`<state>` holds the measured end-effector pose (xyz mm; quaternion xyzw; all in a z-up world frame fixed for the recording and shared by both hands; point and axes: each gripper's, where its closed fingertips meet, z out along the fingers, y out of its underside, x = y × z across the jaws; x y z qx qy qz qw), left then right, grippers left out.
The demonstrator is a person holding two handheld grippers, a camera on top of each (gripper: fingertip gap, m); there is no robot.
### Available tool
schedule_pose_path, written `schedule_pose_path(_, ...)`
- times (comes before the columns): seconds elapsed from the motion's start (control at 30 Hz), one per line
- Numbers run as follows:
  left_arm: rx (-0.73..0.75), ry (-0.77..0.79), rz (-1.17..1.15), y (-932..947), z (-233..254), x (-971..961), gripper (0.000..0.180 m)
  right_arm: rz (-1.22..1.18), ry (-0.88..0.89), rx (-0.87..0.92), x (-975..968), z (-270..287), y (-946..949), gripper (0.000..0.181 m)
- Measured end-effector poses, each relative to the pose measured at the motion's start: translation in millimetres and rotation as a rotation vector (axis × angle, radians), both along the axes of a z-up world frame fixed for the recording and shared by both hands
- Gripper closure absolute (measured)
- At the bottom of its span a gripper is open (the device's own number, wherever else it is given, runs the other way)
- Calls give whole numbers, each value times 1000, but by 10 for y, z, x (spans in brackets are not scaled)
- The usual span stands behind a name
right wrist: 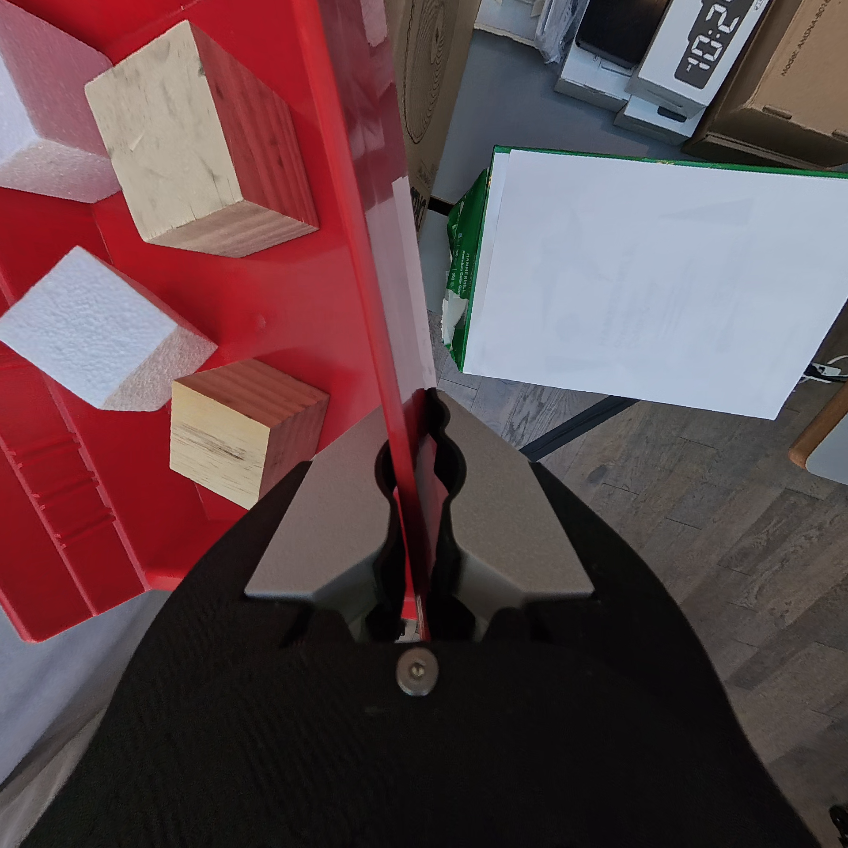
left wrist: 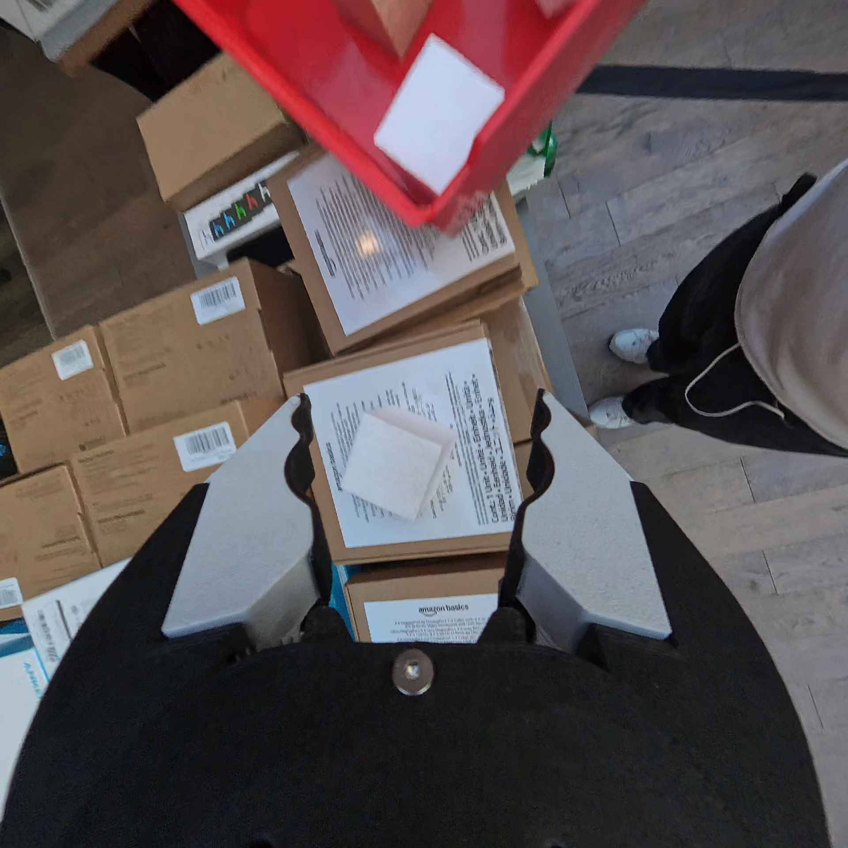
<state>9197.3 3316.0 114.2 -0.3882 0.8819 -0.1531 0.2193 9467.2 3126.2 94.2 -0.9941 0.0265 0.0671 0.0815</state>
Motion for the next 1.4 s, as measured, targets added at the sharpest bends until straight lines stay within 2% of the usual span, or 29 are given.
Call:
schedule_pose_path(0.1, 89, 118, 51, 358, -439, -176, 86, -17, 8, 8, 2, -5, -37, 178)
schedule_pose_path(0.13, 107, 124, 68, 452, -525, -181, 98, -22, 5, 10, -4, -7, -57, 178)
schedule_pose_path(0.17, 116, 108, 74, 512, -564, -166, 120, -28, 0, 11, -10, -9, -81, 178)
schedule_pose_path(0.2, 108, 82, 60, 515, -553, -144, 120, -37, -4, 13, -18, -13, -106, 178)
schedule_pose_path(0.3, 43, -36, 37, 371, -228, -15, 121, -82, 1, 33, -72, -49, -180, 179)
schedule_pose_path(0.37, -61, -150, -41, -26, 217, 129, 121, -120, 15, 29, -146, -87, -255, 178)
schedule_pose_path(0.43, -94, -255, -142, -487, 654, 309, 121, -166, 33, 26, -253, -120, -335, 179)
schedule_pose_path(0.53, -104, -270, -298, -1168, 887, 584, 120, -238, 37, 19, -464, -135, -468, 178)
schedule_pose_path(0.57, -92, -222, -334, -1327, 805, 671, 103, -266, 35, 17, -546, -132, -522, 178)
schedule_pose_path(0.6, -66, -156, -356, -1435, 669, 754, 76, -297, 33, 14, -635, -128, -585, 178)
schedule_pose_path(0.63, -27, -105, -375, -1503, 530, 822, 62, -330, 33, 13, -727, -126, -654, 178)
schedule_pose_path(0.67, 11, -94, -401, -1562, 435, 879, 59, -363, 34, 12, -819, -131, -732, 178)
schedule_pose_path(0.73, 51, -183, -449, -1705, 412, 931, 72, -440, 43, 18, -997, -161, -908, 178)
schedule_pose_path(0.83, 144, -413, -473, -1864, 637, 901, 79, -548, 47, 31, -1259, -242, -1262, 178)
schedule_pose_path(0.93, 358, -698, -430, -1878, 1021, 900, 80, -665, 45, 82, -1549, -329, -1709, 178)
schedule_pose_path(1.03, 427, -868, -384, -2032, 1342, 814, 78, -783, 77, 134, -1945, -437, -2236, 178)
schedule_pose_path(1.23, 330, -1035, -450, -2853, 1674, 547, 80, -1061, 74, 184, -2951, -727, -3618, 178)
schedule_pose_path(1.4, 155, -1055, -574, -3909, 1672, 232, 81, -1362, 58, 158, -4181, -1115, -4937, 178)
